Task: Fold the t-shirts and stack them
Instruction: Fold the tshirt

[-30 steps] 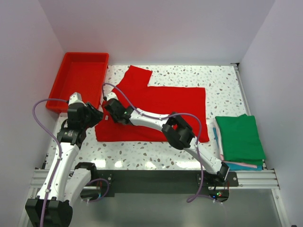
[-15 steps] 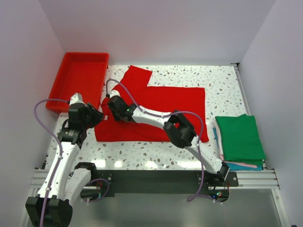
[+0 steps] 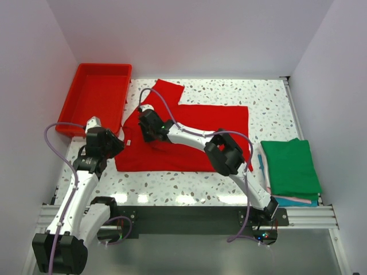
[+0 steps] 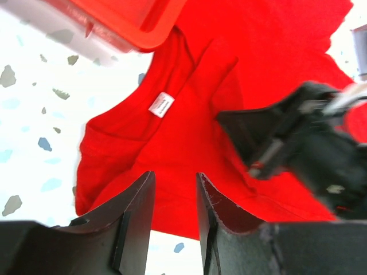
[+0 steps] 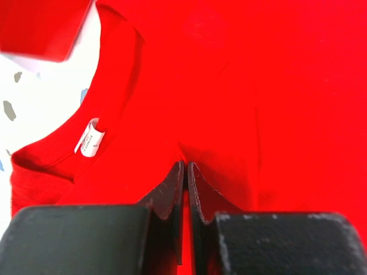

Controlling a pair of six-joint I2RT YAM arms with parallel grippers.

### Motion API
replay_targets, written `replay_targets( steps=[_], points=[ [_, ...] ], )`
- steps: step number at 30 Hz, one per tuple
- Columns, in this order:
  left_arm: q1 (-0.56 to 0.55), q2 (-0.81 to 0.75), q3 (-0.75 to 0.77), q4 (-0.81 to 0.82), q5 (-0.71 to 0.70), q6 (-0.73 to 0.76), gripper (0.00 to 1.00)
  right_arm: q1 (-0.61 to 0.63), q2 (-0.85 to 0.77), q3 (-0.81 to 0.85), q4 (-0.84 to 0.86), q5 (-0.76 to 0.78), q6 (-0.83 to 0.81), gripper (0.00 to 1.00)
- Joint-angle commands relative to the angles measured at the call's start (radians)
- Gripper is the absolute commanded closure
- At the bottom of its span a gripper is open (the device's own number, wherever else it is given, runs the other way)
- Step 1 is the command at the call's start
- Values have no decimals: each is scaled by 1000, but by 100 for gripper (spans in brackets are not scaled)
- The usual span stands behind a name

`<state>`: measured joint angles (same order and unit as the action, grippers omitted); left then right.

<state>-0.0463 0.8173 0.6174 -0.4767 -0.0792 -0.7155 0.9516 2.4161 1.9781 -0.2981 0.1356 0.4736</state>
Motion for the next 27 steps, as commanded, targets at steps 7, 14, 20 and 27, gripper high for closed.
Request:
replay_targets(
  steps=[7, 14, 20, 27],
  points=[
    [0, 45, -91, 93, -62, -22, 64, -70, -123, -67, 77, -74, 66, 96],
    [0, 95, -153, 138, -73, -39, 66, -122, -144, -110, 79, -88, 71, 96],
    [0, 114, -179, 158, -85, -52, 66, -143, -149, -120, 70, -70, 51, 96],
    [0, 137, -191, 151, -120, -64, 67, -151, -163, -131, 63, -31, 28, 96]
  ],
)
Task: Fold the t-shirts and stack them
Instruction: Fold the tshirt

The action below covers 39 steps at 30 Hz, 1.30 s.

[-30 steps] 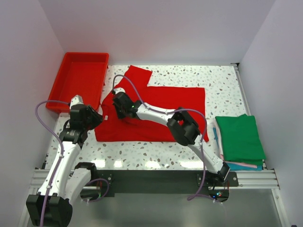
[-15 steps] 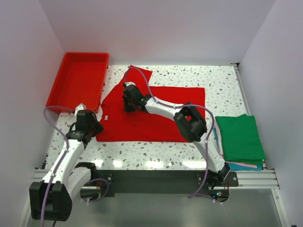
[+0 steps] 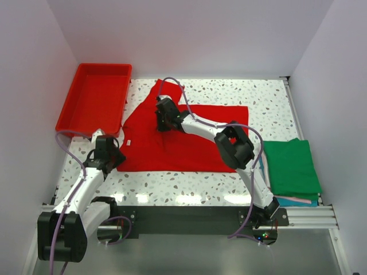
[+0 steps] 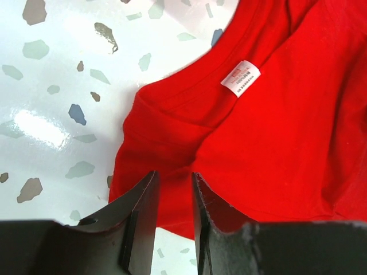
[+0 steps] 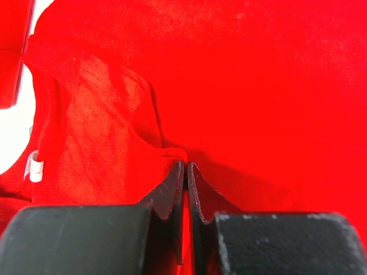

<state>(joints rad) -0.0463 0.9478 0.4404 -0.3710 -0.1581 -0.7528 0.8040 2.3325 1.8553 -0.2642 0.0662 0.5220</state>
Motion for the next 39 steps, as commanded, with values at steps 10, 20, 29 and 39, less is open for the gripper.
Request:
replay_targets(
  steps=[10, 20, 29, 39],
  points=[
    [0, 11, -37, 46, -58, -51, 67, -17, -104, -51, 23, 96, -25, 94],
    [0, 11, -54, 44, -69, -62, 67, -34, -137, -80, 30, 130, -22, 70],
    [0, -12, -40, 32, -57, -54, 60, -55, -274, -134, -92, 225, -5, 38],
    [0, -110, -46, 32, 40, -49, 45, -57, -830, -817, -181, 368, 246, 36]
  ],
)
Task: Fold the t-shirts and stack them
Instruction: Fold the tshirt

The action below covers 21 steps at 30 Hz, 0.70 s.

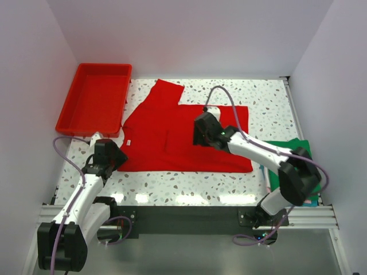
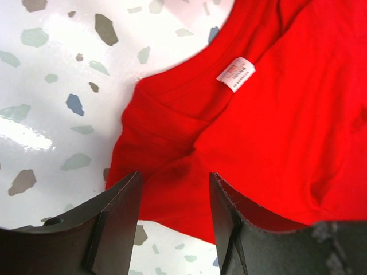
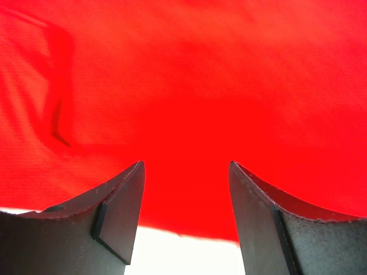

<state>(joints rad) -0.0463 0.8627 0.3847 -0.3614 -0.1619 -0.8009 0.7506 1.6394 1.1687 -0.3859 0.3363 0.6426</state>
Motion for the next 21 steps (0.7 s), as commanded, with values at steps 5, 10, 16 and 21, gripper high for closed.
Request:
replay_targets(
  steps=[5, 10, 16, 21],
  points=[
    [-4, -82, -26, 15, 41, -47, 43, -7, -389, -363, -231, 182, 278, 30],
    [-23, -162, -69, -54, -8, -133, 41, -30, -628, -486, -329, 250, 364, 23],
    [-44, -257, -127, -97, -60, -218, 45, -177, -655, -523, -348, 209, 292, 23],
    [-55, -223, -127, -103, -119, -225, 45, -310, -581, -532, -286, 107, 227, 23]
  ],
)
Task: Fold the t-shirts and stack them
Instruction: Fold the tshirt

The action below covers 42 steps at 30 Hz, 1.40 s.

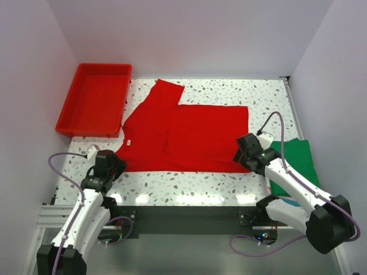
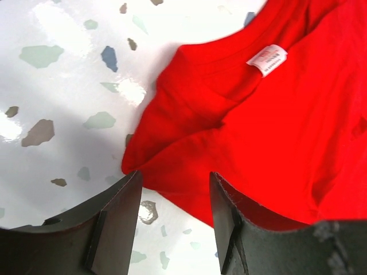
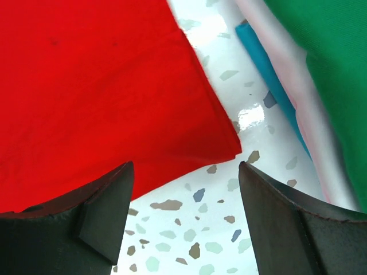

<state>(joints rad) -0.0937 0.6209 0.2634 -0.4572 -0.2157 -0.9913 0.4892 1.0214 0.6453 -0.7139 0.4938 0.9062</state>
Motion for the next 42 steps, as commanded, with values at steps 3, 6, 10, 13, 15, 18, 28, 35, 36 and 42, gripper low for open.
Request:
replay_targets(
  steps=[3, 6, 10, 13, 15, 18, 28, 35, 36, 42],
  points=[
    [-11, 39, -7, -9, -74, -32, 44, -112, 75, -25, 82, -116, -46, 23],
    [-9, 43, -12, 5, -88, -26, 43, -158, 83, -58, 111, -165, -49, 23],
    [-9, 85, -16, 35, -93, -17, 42, -204, 101, -75, 146, -205, -52, 23],
    [-9, 117, -23, 64, -90, -12, 44, -221, 127, -73, 165, -227, -55, 24],
    [-9, 135, -29, 84, -94, -10, 46, -224, 144, -69, 168, -225, -55, 25],
    [-9, 158, -35, 110, -105, -4, 54, -233, 154, -70, 174, -224, -53, 29],
    [-9, 188, 0, 112, -97, 20, 100, -259, 170, -78, 211, -254, -75, 77],
    [-9, 93, 91, -35, -135, -10, 100, -276, 129, -50, 162, -330, -125, 98],
    [-8, 80, 102, -76, -140, -20, 100, -278, 96, -49, 142, -345, -128, 98],
    [-9, -27, 123, -164, -103, -84, 100, -288, -41, -36, 16, -392, -136, 98]
  ],
)
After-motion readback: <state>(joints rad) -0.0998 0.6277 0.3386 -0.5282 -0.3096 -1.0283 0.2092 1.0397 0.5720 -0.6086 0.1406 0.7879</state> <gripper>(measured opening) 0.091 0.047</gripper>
